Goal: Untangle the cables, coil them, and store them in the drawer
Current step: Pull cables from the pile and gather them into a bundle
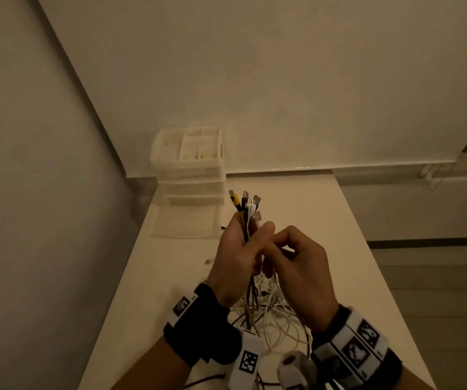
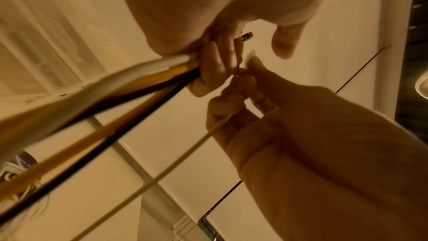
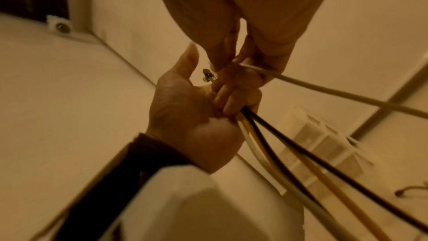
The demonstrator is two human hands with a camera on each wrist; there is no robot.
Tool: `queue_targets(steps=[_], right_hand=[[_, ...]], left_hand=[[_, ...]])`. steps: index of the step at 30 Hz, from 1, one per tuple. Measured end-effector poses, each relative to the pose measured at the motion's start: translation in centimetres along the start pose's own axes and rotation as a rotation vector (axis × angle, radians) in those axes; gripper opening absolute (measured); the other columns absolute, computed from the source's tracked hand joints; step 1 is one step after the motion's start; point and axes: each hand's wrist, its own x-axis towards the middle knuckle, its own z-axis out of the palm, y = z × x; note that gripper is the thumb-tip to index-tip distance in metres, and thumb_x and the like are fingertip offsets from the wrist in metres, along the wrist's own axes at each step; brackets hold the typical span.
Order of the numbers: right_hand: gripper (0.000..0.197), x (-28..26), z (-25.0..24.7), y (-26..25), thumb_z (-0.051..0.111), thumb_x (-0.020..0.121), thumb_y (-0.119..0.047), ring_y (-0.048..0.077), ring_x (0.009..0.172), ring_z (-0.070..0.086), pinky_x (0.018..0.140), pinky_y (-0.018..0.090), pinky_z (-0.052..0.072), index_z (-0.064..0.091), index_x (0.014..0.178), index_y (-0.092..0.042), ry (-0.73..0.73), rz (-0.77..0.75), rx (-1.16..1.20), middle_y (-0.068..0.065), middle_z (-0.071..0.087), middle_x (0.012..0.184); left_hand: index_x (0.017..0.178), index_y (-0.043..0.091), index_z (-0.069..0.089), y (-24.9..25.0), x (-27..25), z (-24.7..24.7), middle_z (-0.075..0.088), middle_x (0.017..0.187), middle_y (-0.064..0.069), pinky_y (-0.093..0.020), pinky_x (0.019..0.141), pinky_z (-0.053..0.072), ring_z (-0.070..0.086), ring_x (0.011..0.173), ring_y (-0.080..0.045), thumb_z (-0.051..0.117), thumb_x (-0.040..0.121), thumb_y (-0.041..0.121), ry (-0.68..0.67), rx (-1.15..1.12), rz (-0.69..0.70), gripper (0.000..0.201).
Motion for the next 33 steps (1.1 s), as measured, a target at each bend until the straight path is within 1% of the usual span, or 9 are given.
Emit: queue_targets(steps=[3,5,10,15,20,25,29,31,33], right_hand=[[0.016,0.5,1.1,0.5,0.062,0.089,-0.002,0.008,0.050,0.061,0.049,0.017,0.047,0.058,0.074,-0.006,0.017,-0.004,-0.100,-0.002,0.064,0.058],[0.017,0.7,1.5,1.0,0.065,0.088,-0.005,0.009,0.052,0.061,0.049,0.019,0.048,0.055,0.075,-0.009,0.055,-0.015,-0.179,-0.002,0.064,0.062],[0.032,0.5,1.8,1.6,0.072,0.084,-0.022,0.028,0.059,0.059,0.053,0.040,0.053,0.040,0.085,-0.019,-0.008,-0.061,-0.296,0.005,0.061,0.070],[0.013,0.1,1.8,5.3,0.059,0.094,-0.023,0.011,0.056,0.051,0.053,0.026,0.041,0.051,0.084,-0.019,-0.185,-0.137,-0.470,0.000,0.057,0.066],[0.033,0.0,0.1,10.9,0.048,0.098,-0.036,0.003,0.058,0.049,0.058,0.013,0.038,0.057,0.074,-0.016,-0.257,0.022,-0.440,-0.010,0.054,0.063],[0.047,1.2,-1.6,13.4,0.050,0.091,-0.050,0.008,0.055,0.042,0.062,0.026,0.036,0.050,0.057,-0.017,-0.156,0.176,-0.346,-0.008,0.044,0.055],[0.044,3.2,-1.1,11.0,0.056,0.092,-0.040,0.009,0.053,0.036,0.058,0.030,0.032,0.044,0.053,-0.022,-0.092,0.109,-0.347,-0.009,0.037,0.053],[0.045,4.4,-0.4,8.6,0.056,0.096,-0.027,0.007,0.051,0.033,0.056,0.026,0.029,0.046,0.052,-0.025,-0.100,0.041,-0.327,-0.010,0.036,0.051],[0.040,5.4,0.3,6.1,0.054,0.095,-0.026,0.007,0.051,0.035,0.055,0.024,0.031,0.050,0.055,-0.022,-0.135,-0.026,-0.267,-0.009,0.040,0.052]], left_hand=[[0.098,0.007,0.051,-0.4,0.1,0.0,0.051,0.081,-0.025,-0.057,0.062,0.051,0.057,0.070,-0.037,0.057,0.088,0.038,0.054,0.051,-0.040,0.033],[0.095,0.011,0.057,-0.5,0.1,0.0,0.054,0.088,-0.034,-0.064,0.070,0.049,0.057,0.076,-0.048,0.054,0.088,0.045,0.096,0.069,-0.063,0.035],[0.069,0.015,0.048,-0.5,1.4,-1.6,0.042,0.057,0.001,-0.027,0.049,0.035,0.037,0.049,-0.011,0.035,0.099,0.044,0.180,0.149,0.027,0.043],[0.055,0.025,0.042,0.4,2.8,-3.5,0.043,0.050,-0.006,-0.027,0.044,0.031,0.034,0.042,-0.016,0.026,0.093,0.055,0.243,0.110,0.112,0.051],[0.064,0.016,0.034,2.5,4.2,-6.2,0.022,0.054,-0.005,-0.031,0.048,0.049,0.025,0.048,-0.020,0.031,0.081,0.065,0.305,-0.053,0.112,0.052],[0.060,0.022,0.032,4.9,4.0,-9.1,0.021,0.051,0.003,-0.017,0.039,0.015,0.015,0.038,-0.009,0.034,0.081,0.065,0.302,-0.111,0.152,0.048],[0.067,0.017,0.066,5.0,2.9,-8.3,0.045,0.040,0.013,-0.018,0.039,0.031,0.037,0.035,0.000,0.057,0.084,0.044,0.113,0.296,0.153,0.034],[0.083,0.026,0.073,3.3,2.6,-7.2,0.064,0.056,0.025,-0.006,0.048,0.035,0.057,0.052,0.010,0.073,0.081,0.028,-0.010,0.548,0.144,0.003],[0.096,0.023,0.074,0.9,2.7,-6.5,0.073,0.078,0.018,-0.006,0.058,0.043,0.066,0.077,0.005,0.074,0.082,0.025,-0.038,0.684,0.128,0.013]])
